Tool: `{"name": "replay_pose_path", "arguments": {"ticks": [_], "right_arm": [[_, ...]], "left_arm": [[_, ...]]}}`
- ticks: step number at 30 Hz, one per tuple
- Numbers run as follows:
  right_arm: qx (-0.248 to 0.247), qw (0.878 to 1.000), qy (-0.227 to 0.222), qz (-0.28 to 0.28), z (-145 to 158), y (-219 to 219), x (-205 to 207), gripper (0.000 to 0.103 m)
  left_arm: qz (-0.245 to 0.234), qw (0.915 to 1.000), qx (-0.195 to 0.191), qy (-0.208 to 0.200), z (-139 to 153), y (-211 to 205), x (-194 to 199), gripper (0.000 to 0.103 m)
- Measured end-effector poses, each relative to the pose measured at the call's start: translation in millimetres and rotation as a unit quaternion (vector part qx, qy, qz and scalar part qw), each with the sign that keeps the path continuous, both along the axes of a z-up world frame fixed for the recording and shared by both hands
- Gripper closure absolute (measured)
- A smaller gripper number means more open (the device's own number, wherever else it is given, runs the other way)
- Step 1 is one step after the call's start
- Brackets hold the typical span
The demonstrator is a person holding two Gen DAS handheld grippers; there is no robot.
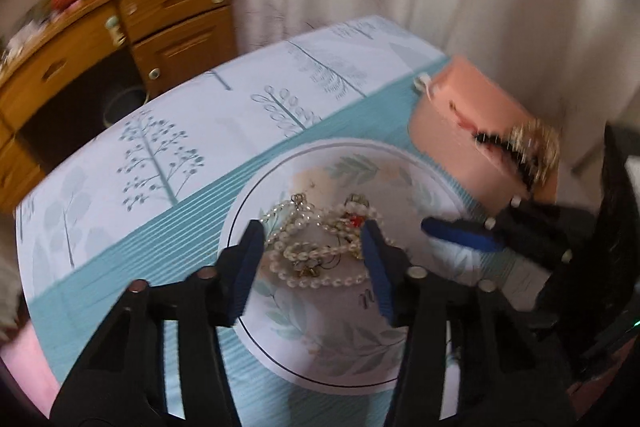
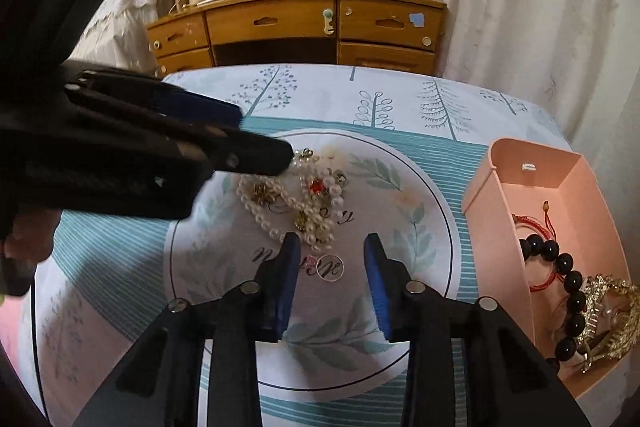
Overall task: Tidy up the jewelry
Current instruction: 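Grasp the pearl necklace with the left tool while the right tool grasps the small ring, then lift the pearl necklace high off the plate with the left tool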
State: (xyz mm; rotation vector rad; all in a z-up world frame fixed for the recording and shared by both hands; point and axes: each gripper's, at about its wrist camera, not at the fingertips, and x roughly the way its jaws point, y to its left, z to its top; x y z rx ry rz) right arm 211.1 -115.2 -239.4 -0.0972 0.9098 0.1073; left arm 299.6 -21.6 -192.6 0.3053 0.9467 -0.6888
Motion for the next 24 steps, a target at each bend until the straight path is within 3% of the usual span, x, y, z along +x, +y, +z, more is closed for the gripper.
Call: {"name": "replay_pose_path", "arguments": {"ticks": [6,8,10,15,19,24], "right_arm": [[0.01,1.0,0.017,-0.002,-11.3,-6.7,5.0,0.072],[0.005,1.0,0.019,0.003,-15.0,-7.9,4.7,0.072],[-0.003,1.0,0.015,0.007,-15.7,-6.3,4.0,0.072],[-0.013,1.0,0.012,0.011,-17.3,-4.1,1.8,0.072],[-0.008,1.0,0.014,0.016,-17.1,-5.3,1.6,0.079],[-0.016,0.999,0.014,0.029,-15.5,-2.9,0.6,0.083]], "left_arm": [[-0.083,0.9936,0.054,-0.053,-12.4,-13.6,-12.6,0.065],[-0.11,0.9895,0.067,-0.066,-16.5,-17.8,-16.9,0.075],[-0.128,0.9854,0.085,-0.073,-20.9,-22.1,-20.3,0.075],[-0.144,0.9818,0.1,-0.073,-30.0,-31.0,-22.3,0.078],[-0.146,0.98,0.116,-0.069,-37.9,-36.6,-23.0,0.094],[-0.133,0.9822,0.116,-0.066,-36.6,-35.5,-23.7,0.096]]}}
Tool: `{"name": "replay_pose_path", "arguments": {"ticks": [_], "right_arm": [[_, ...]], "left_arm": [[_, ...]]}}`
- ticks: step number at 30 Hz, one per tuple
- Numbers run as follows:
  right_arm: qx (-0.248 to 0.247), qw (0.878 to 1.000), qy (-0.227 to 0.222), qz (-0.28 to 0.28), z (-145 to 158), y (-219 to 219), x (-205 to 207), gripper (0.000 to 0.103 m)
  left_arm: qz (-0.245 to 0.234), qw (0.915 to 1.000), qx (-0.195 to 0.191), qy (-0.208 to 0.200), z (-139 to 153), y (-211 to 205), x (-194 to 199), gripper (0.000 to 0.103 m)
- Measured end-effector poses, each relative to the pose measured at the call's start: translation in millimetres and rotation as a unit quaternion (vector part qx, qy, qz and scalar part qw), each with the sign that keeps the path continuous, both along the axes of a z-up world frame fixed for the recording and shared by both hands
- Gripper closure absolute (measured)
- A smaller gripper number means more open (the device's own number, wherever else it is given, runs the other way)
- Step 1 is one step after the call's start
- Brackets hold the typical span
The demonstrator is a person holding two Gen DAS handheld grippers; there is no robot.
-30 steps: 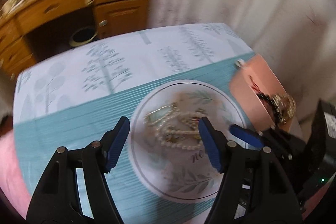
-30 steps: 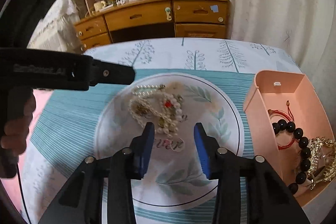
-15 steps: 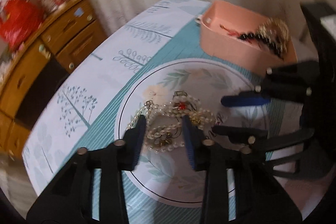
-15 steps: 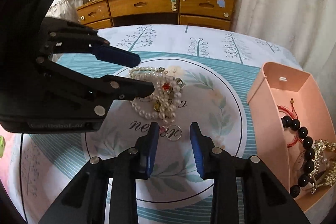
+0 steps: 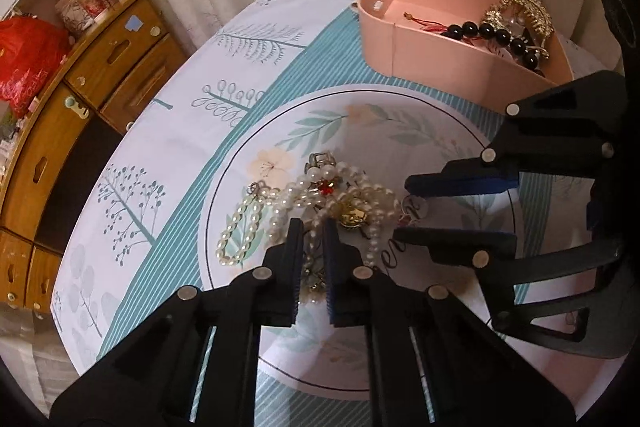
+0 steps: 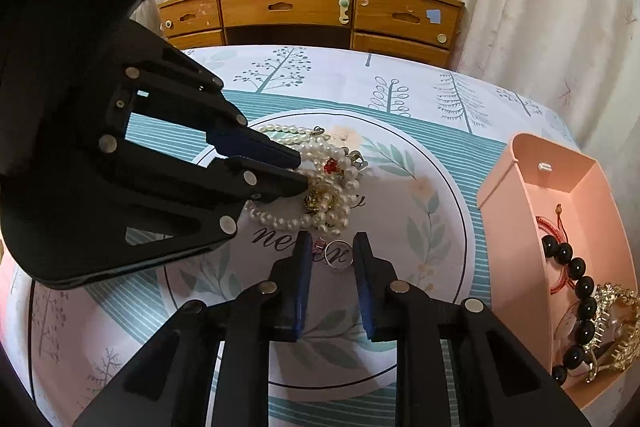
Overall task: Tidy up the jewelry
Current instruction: 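Lift the pearl necklace high off the plate with the left tool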
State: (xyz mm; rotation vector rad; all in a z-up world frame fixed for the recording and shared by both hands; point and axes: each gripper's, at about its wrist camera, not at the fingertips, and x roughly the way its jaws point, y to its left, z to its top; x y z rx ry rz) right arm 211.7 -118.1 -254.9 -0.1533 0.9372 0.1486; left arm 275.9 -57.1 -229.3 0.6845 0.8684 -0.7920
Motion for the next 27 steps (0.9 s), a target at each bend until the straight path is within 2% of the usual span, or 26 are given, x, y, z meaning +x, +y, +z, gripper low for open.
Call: {"name": "replay_pose_path", "arguments": {"ticks": [9,12,17,21,24,27], "right_arm": [[0.02,0.999,0.017,-0.018,4.8,-8.3,-8.5,0.083],[0.031,0.999,0.025,-0.024,6.5,-13.8,-17.4,0.083],[0.052,0.997,0.039,-0.034,9.1,-25.5,-35.3,0.083],[0.079,0.994,0.048,-0.052,11.2,-37.1,-49.9,0.083],[0.092,0.993,0.052,-0.061,12.5,-43.3,-61.6,0.083],[0.104,0.99,0.057,-0.073,14.0,-49.4,-73.1,0.083]], "left_arm": [[0.06,0.9965,-0.046,0.036,16.8,20.9,-11.4,0.1],[0.076,0.9923,-0.083,0.051,26.4,31.4,-21.2,0.1],[0.122,0.9801,-0.14,0.071,44.7,42.4,-40.6,0.1],[0.148,0.9662,-0.191,0.089,63.1,50.5,-57.0,0.1],[0.164,0.958,-0.215,0.094,76.4,52.4,-66.0,0.1],[0.172,0.9533,-0.233,0.087,92.6,53.3,-74.4,0.1]]}}
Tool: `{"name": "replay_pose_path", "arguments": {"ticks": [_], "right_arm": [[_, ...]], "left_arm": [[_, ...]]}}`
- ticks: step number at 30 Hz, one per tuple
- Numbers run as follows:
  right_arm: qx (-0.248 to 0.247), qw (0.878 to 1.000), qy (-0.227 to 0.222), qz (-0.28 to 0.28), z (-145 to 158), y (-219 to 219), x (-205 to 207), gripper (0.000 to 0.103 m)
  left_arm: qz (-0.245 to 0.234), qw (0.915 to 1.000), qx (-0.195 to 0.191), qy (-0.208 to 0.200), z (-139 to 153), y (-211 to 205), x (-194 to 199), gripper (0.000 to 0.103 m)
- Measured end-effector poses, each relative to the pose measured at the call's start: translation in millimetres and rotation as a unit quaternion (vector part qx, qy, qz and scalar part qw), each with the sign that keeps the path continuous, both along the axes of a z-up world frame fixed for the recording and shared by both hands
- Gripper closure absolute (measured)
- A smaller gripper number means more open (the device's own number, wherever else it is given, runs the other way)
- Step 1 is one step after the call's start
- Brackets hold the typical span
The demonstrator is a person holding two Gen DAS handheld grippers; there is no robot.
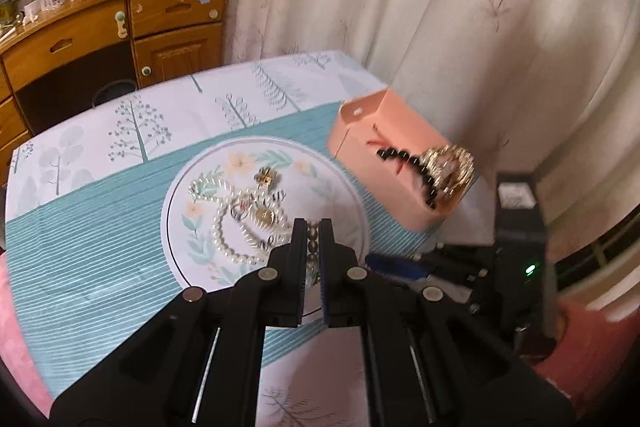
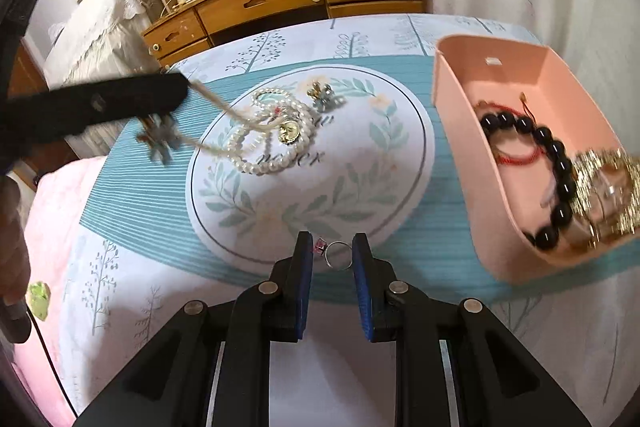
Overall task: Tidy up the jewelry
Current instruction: 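Lift the pearl necklace high off the plate with the left tool, then lower the pearl necklace and ring into the pink tray and open both tools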
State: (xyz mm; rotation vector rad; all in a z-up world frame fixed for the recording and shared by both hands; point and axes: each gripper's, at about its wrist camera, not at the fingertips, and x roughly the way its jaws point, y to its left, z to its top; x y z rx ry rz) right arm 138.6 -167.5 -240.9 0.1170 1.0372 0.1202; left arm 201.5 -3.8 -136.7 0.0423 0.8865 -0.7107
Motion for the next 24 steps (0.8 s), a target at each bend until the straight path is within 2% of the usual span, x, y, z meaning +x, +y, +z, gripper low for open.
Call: {"name": "replay_pose_path", "arguments": {"ticks": [6,9,17,24], "right_arm": [[0.03,0.999,-0.004,-0.023,9.1,-11.8,-19.9,0.083],[0.037,0.999,-0.012,-0.03,18.9,-16.5,-26.2,0.083],[0.044,0.998,-0.035,-0.027,54.6,-27.4,-31.6,0.083],[0.049,0.996,-0.071,-0.02,95.9,-47.2,-36.4,0.083]], "left_arm": [[0.025,0.9987,-0.042,-0.017,42.5,2.4,-4.5,0.1],[0.031,0.9977,-0.049,-0.034,65.4,0.6,-4.5,0.1],[0.036,0.9945,-0.065,-0.074,124.4,-9.6,-7.4,0.1],[0.029,0.9897,-0.083,-0.113,157.8,-30.6,-15.8,0.1]]}}
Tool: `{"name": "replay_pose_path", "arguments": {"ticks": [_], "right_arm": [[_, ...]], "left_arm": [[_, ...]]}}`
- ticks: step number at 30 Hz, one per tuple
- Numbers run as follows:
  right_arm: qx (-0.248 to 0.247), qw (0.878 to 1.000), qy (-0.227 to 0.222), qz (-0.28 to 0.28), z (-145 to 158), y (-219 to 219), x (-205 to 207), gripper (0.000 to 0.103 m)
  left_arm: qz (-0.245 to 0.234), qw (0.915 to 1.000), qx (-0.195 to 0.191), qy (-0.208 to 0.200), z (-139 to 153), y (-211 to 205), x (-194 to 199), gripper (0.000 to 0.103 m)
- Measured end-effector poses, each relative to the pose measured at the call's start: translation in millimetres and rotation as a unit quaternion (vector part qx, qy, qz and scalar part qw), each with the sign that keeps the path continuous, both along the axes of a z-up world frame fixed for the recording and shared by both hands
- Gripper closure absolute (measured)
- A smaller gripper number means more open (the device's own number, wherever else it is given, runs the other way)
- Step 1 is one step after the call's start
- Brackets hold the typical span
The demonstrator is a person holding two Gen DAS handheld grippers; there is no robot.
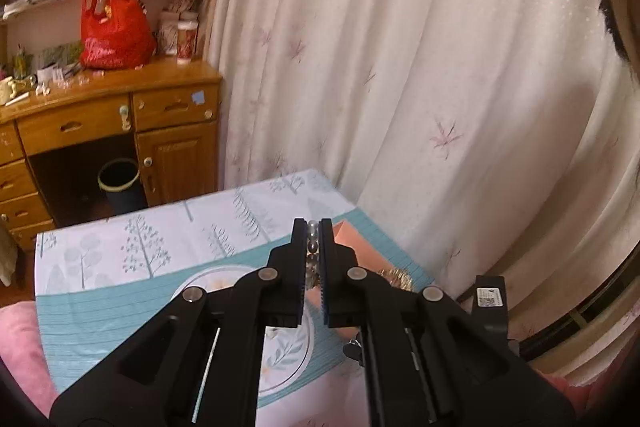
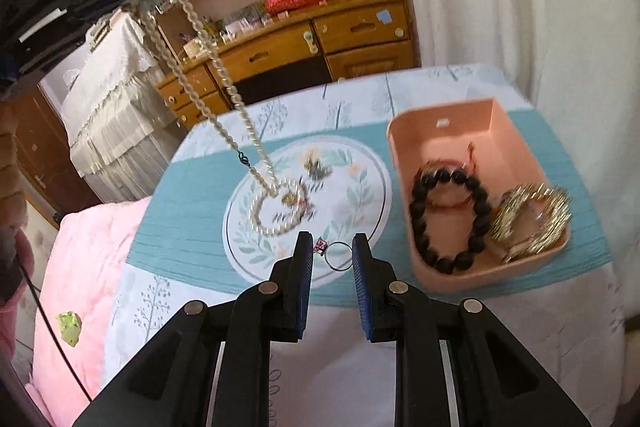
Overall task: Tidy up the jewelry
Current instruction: 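Lower the pearl necklace and ring into the pink tray and open both tools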
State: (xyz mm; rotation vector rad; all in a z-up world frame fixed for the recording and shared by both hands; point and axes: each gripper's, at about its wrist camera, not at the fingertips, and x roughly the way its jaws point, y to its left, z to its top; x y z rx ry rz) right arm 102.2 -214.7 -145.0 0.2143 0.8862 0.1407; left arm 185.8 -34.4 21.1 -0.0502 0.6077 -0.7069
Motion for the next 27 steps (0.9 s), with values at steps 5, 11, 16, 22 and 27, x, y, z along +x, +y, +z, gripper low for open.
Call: {"name": "replay_pose_path", "arguments": {"ticks": [5,11,16,22,27], "right_arm": [[-0.001,1.0,-0.03,0.0,30.2,-21.4,1.9,0.083],[-0.004,0.998,-0.063,-0.012,62.0,-59.6,3.2,0.083],[-0.008,0.997,-0.068,-0.017,71.8,-96.7,7.3,0.083],[0.022,0.998,-0.052,-0.012,60.1,-136.3,12.8,0.083],[0.057,0.998,0.002,-0.017,25.4,-156.7,21.4,0.043]], "left_arm": [[-0.002,0.9996,-0.026,-0.011,15.0,-20.0,-1.6,0.1],[-0.011,0.9985,-0.049,-0.022,19.5,-58.4,-1.7,0.1],[-0.012,0.9985,-0.051,-0.018,13.6,-98.3,3.5,0.1],[0.002,0.9993,-0.036,0.015,-14.1,-139.6,14.2,0.1],[0.053,0.9943,0.044,0.082,-60.1,-161.2,27.4,0.099]]}}
